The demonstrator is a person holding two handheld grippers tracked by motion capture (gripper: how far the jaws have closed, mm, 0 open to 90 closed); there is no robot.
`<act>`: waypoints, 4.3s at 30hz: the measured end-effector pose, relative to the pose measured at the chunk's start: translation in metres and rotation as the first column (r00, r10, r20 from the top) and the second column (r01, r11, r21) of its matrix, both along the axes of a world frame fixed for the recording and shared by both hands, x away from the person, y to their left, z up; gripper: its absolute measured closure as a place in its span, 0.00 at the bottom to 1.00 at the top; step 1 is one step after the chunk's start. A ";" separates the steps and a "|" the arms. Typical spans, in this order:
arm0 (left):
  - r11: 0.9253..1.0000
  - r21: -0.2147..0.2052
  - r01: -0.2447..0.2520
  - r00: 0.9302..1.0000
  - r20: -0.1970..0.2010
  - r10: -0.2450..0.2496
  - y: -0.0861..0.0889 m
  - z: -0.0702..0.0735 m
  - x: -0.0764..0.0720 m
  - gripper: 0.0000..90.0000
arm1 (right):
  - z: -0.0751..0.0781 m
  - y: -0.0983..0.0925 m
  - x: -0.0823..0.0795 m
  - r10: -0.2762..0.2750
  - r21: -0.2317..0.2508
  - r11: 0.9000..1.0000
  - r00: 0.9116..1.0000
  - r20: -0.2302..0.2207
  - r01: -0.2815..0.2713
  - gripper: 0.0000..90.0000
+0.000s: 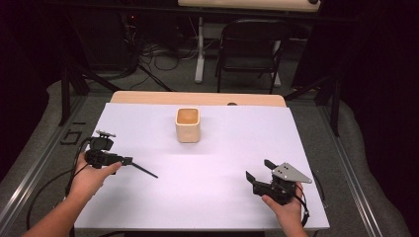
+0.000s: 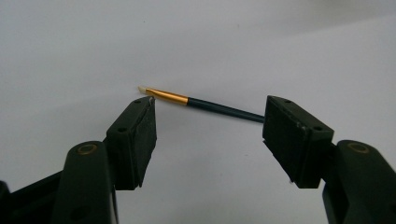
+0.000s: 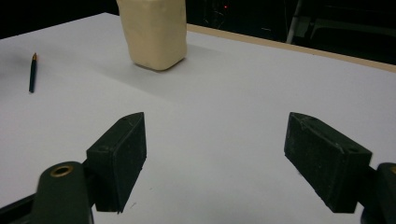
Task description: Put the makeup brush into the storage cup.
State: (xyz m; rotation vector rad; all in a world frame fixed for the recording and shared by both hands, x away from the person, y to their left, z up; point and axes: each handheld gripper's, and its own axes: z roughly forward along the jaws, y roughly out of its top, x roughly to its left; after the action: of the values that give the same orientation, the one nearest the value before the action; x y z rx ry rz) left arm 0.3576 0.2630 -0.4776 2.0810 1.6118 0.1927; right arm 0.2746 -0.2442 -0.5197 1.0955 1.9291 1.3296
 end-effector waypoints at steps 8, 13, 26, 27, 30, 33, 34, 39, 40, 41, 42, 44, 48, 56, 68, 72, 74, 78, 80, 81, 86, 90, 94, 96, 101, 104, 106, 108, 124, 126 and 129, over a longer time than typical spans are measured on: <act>1.000 0.020 0.001 0.999 -0.043 0.000 -0.003 -0.003 0.007 0.39 | 0.000 0.000 0.000 0.002 0.000 1.000 1.000 -0.002 -0.002 0.23; 1.000 0.031 -0.007 0.998 -0.062 0.009 -0.002 -0.006 0.010 0.39 | 0.000 0.000 0.000 0.003 0.001 1.000 1.000 -0.006 -0.003 0.23; 0.999 0.053 -0.009 0.995 -0.095 0.014 0.004 -0.010 0.017 0.41 | -0.002 0.001 0.002 0.009 0.009 1.000 1.000 -0.009 -0.009 0.24; 0.999 0.053 -0.012 0.995 -0.102 0.018 0.004 -0.010 0.018 0.41 | -0.002 0.001 0.002 0.009 0.009 1.000 1.000 -0.009 -0.009 0.24; 0.998 0.054 -0.015 0.993 -0.115 0.021 0.005 -0.011 0.019 0.41 | -0.002 0.001 0.002 0.012 0.002 1.000 1.000 -0.019 -0.012 0.24; 0.998 0.056 -0.018 0.992 -0.121 0.025 0.005 -0.011 0.021 0.41 | -0.002 0.001 0.002 0.013 0.003 1.000 1.000 -0.022 -0.013 0.24; 0.998 0.059 -0.017 0.991 -0.129 0.024 0.004 -0.011 0.021 0.41 | -0.002 0.001 0.002 0.013 0.003 1.000 1.000 -0.023 -0.013 0.24; 0.998 0.069 -0.014 0.989 -0.145 0.024 0.003 -0.012 0.024 0.41 | -0.003 0.001 0.002 0.014 0.002 1.000 1.000 -0.021 -0.014 0.24; 0.997 0.070 -0.015 0.989 -0.146 0.025 0.003 -0.012 0.024 0.41 | -0.003 0.001 0.002 0.014 0.001 1.000 1.000 -0.022 -0.014 0.24; 0.997 0.071 -0.015 0.988 -0.150 0.026 0.002 -0.012 0.025 0.41 | -0.003 0.001 0.002 0.015 0.000 1.000 1.000 -0.022 -0.015 0.24; 0.997 0.074 -0.016 0.988 -0.149 0.027 0.002 -0.012 0.025 0.41 | -0.003 0.001 0.002 0.016 0.000 1.000 1.000 -0.023 -0.016 0.24; 0.997 0.074 -0.016 0.987 -0.157 0.028 0.002 -0.013 0.027 0.41 | -0.003 0.001 0.002 0.016 0.000 1.000 1.000 -0.022 -0.016 0.24; 0.996 0.082 -0.025 0.985 -0.170 0.038 0.002 -0.014 0.030 0.40 | -0.003 0.001 0.002 0.019 -0.001 1.000 0.999 -0.026 -0.019 0.24; 0.996 0.084 -0.038 0.980 -0.193 0.054 0.004 -0.016 0.035 0.40 | -0.003 0.001 0.002 0.018 -0.002 1.000 0.999 -0.030 -0.018 0.24; 0.996 0.087 -0.024 0.976 -0.213 0.042 -0.005 -0.023 0.039 0.40 | -0.003 0.002 0.002 0.023 -0.004 1.000 0.999 -0.033 -0.023 0.24; 0.996 0.089 -0.013 0.975 -0.220 0.032 -0.011 -0.025 0.041 0.40 | -0.003 0.002 0.002 0.024 -0.004 1.000 0.999 -0.032 -0.024 0.24; 0.996 0.090 -0.013 0.974 -0.224 0.033 -0.014 -0.027 0.042 0.40 | -0.004 0.002 0.003 0.024 -0.005 1.000 0.999 -0.034 -0.024 0.24; 0.996 0.094 -0.002 0.973 -0.231 0.023 -0.020 -0.030 0.044 0.40 | -0.003 0.002 0.002 0.024 -0.005 1.000 0.999 -0.031 -0.024 0.24; 0.996 0.094 0.003 0.970 -0.242 0.020 -0.021 -0.031 0.045 0.40 | -0.003 0.002 0.002 0.025 -0.004 1.000 0.999 -0.032 -0.025 0.24; 0.995 0.098 0.002 0.970 -0.243 0.022 -0.022 -0.032 0.045 0.40 | -0.003 0.002 0.002 0.024 -0.004 1.000 0.999 -0.032 -0.025 0.24; 0.994 0.106 -0.005 0.964 -0.262 0.032 -0.024 -0.035 0.048 0.40 | -0.003 0.002 0.002 0.026 -0.005 1.000 0.999 -0.032 -0.026 0.24; 0.994 0.107 -0.005 0.961 -0.274 0.034 -0.023 -0.038 0.050 0.40 | -0.003 0.002 0.002 0.028 -0.005 1.000 0.999 -0.032 -0.028 0.24; 0.994 0.104 -0.020 0.958 -0.282 0.049 -0.022 -0.039 0.053 0.40 | -0.004 0.002 0.003 0.028 -0.005 1.000 0.999 -0.033 -0.028 0.24; 0.994 0.108 -0.024 0.956 -0.289 0.054 -0.022 -0.039 0.054 0.40 | -0.004 0.002 0.002 0.030 -0.005 1.000 0.999 -0.033 -0.030 0.24; 0.994 0.107 -0.028 0.951 -0.304 0.059 -0.021 -0.040 0.056 0.40 | -0.004 0.002 0.002 0.033 -0.006 0.999 0.999 -0.033 -0.033 0.24; 0.994 0.102 -0.032 0.948 -0.313 0.063 -0.022 -0.040 0.057 0.40 | -0.004 0.003 0.002 0.033 -0.007 0.999 0.999 -0.032 -0.033 0.24; 0.994 0.102 -0.033 0.950 -0.307 0.063 -0.022 -0.041 0.057 0.39 | -0.004 0.003 0.002 0.034 -0.006 0.999 0.999 -0.034 -0.034 0.24; 0.994 0.101 -0.036 0.948 -0.311 0.066 -0.023 -0.042 0.057 0.39 | -0.004 0.003 0.002 0.034 -0.006 0.999 0.999 -0.034 -0.035 0.24; 0.993 0.106 -0.044 0.939 -0.335 0.077 -0.026 -0.046 0.058 0.38 | -0.004 0.003 0.002 0.037 -0.007 0.999 0.999 -0.034 -0.037 0.24; 0.993 0.106 -0.045 0.941 -0.328 0.078 -0.026 -0.047 0.058 0.38 | -0.004 0.003 0.002 0.036 -0.007 0.999 0.999 -0.032 -0.036 0.24; 0.993 0.103 -0.052 0.942 -0.326 0.083 -0.027 -0.047 0.059 0.38 | -0.004 0.003 0.002 0.037 -0.007 0.999 0.999 -0.034 -0.038 0.24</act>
State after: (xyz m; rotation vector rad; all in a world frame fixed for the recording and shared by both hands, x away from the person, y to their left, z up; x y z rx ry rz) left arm 0.4161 0.2363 -0.5246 2.2214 1.9027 -0.0659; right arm 0.2768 -0.2416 -0.5233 1.0897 1.9867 1.3304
